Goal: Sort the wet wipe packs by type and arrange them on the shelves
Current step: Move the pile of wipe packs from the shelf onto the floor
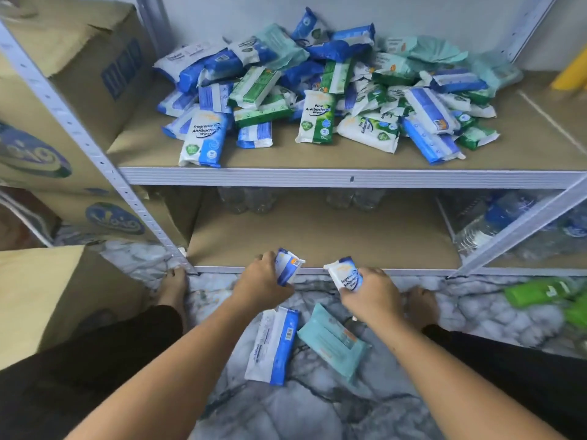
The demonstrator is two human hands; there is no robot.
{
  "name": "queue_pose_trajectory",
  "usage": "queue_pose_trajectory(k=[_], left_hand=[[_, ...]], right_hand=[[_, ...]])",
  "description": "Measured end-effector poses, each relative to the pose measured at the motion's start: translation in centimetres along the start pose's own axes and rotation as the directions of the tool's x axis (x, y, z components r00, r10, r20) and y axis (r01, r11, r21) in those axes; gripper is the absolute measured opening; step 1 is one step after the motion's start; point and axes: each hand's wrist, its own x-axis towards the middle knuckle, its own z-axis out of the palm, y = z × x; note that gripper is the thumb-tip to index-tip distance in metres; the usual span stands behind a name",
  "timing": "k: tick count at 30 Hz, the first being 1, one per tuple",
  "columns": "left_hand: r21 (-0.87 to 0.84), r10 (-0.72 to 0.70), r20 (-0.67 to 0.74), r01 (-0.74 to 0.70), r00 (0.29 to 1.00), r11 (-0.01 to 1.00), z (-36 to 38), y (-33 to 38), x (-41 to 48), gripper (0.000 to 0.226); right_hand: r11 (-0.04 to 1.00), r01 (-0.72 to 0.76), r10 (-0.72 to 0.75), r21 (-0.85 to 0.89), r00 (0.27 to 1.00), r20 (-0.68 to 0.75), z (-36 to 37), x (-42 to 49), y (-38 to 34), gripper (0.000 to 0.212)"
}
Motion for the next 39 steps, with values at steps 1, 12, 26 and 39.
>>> queue_pose_trajectory(k=[1,12,26,39], left_hand=[[-0.003,-0.031,0.026,0.031,0.999,1.0,1.4,-0.8,0.4,0.054],[0.054,-0.18,0.174,0.173,0.968,0.983,14.4,-9.8,1.5,0.067],[0.177,-0.256,0.146,0.229,0.956,0.957,16.6,-11.1,0.4,0.068],[0.104,0.236,-0.217,-0.218,0.947,0.971,0.9,4.4,2.1,0.058]], right_hand=[[1.0,-0.03,0.03,-0.004,0.999,0.037,1.6,0.2,0.7,0.025],[0.97,-0.117,0.184,-0.213,0.926,0.329,13.3,1.7,4.0,0.042],[0.953,-0.033,0.144,-0.302,0.924,0.355,15.3,1.3,5.2,0.058],[0.969,0.211,-0.199,-0.13,0.975,0.098,-4.1,3.8,-3.2,0.027]])
